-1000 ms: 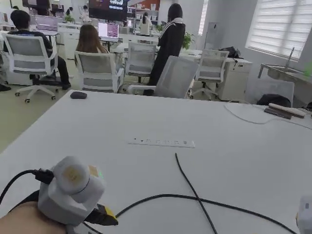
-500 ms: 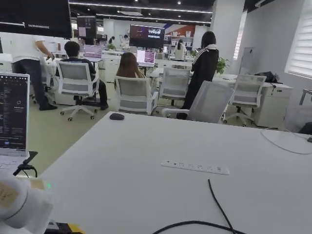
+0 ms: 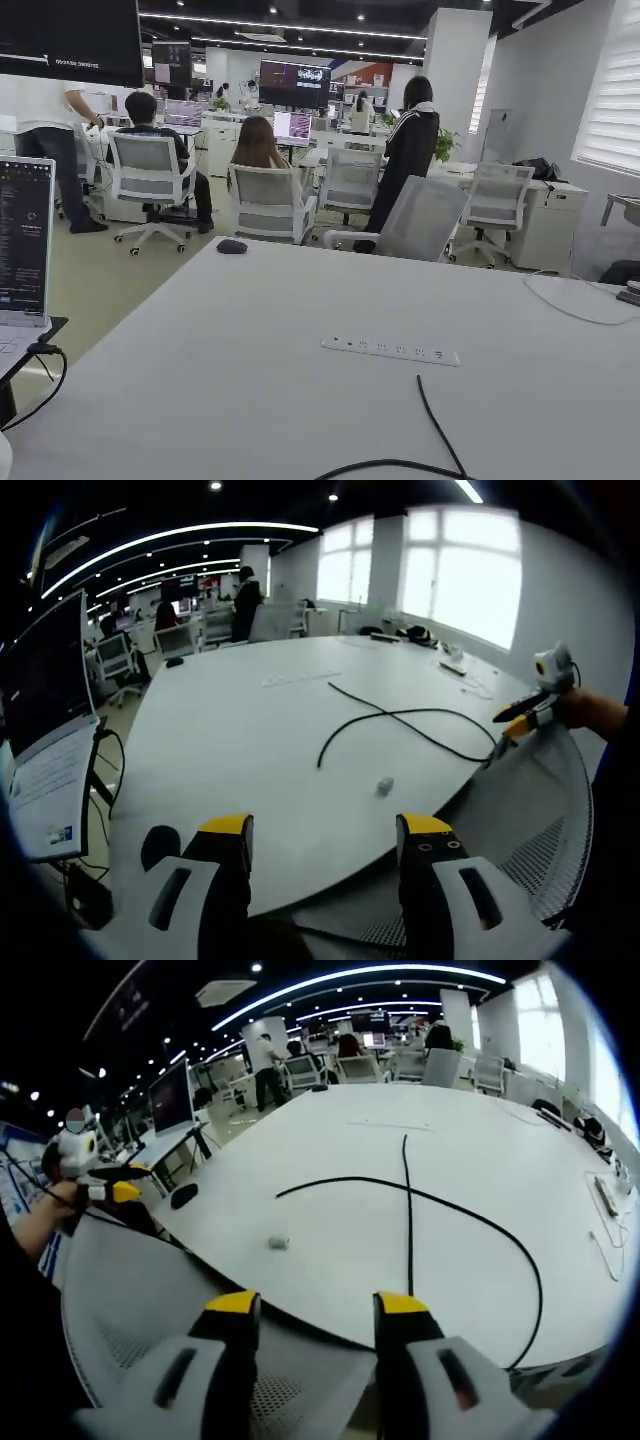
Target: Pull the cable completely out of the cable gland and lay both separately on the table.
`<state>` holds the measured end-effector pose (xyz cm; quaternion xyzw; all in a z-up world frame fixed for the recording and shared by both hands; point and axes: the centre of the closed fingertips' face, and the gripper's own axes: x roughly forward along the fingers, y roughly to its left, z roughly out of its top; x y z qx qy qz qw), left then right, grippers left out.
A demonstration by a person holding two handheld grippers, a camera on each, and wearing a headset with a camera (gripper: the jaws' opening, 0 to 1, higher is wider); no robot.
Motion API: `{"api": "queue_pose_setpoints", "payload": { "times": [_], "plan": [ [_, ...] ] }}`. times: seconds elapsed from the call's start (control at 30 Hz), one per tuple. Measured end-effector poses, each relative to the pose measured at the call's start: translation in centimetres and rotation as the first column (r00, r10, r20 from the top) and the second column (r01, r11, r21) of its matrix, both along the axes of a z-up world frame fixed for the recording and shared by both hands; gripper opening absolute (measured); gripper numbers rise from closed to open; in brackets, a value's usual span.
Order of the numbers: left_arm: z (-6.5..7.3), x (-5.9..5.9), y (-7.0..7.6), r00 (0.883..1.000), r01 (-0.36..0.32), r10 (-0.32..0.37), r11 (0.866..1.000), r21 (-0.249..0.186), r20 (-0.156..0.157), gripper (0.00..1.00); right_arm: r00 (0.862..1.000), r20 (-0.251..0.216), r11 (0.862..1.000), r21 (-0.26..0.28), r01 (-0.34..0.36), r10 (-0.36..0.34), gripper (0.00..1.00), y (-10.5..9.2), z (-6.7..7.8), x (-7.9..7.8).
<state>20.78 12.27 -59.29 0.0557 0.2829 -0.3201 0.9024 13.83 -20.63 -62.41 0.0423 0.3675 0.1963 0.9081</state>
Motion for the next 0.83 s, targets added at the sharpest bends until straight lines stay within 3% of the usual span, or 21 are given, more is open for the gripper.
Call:
{"api": "queue_pose_setpoints", "payload": {
  "times": [0.2, 0.53, 0.83],
  "plan": [
    [-1.7, 0.3, 0.9, 0.997, -0.069, 0.069, 0.998, -0.008, -0.021, 0.65, 1.000, -0.015, 1.000, -0.013, -0.019, 0.019, 0.49, 0.7, -0.2, 0.0],
    [-0.9, 0.2, 1.0, 0.997, -0.075, 0.075, 0.997, -0.014, -0.004, 0.65, 0.999, -0.024, 0.999, -0.013, -0.032, 0.031, 0.49, 1.1, -0.4, -0.3],
    [-1.5, -0.2, 0.6, 0.998, -0.052, 0.052, 0.999, -0.001, -0.018, 0.64, 0.999, -0.025, 0.999, -0.026, -0.036, 0.036, 0.49, 1.1, -0.5, -0.3]
  ]
}}
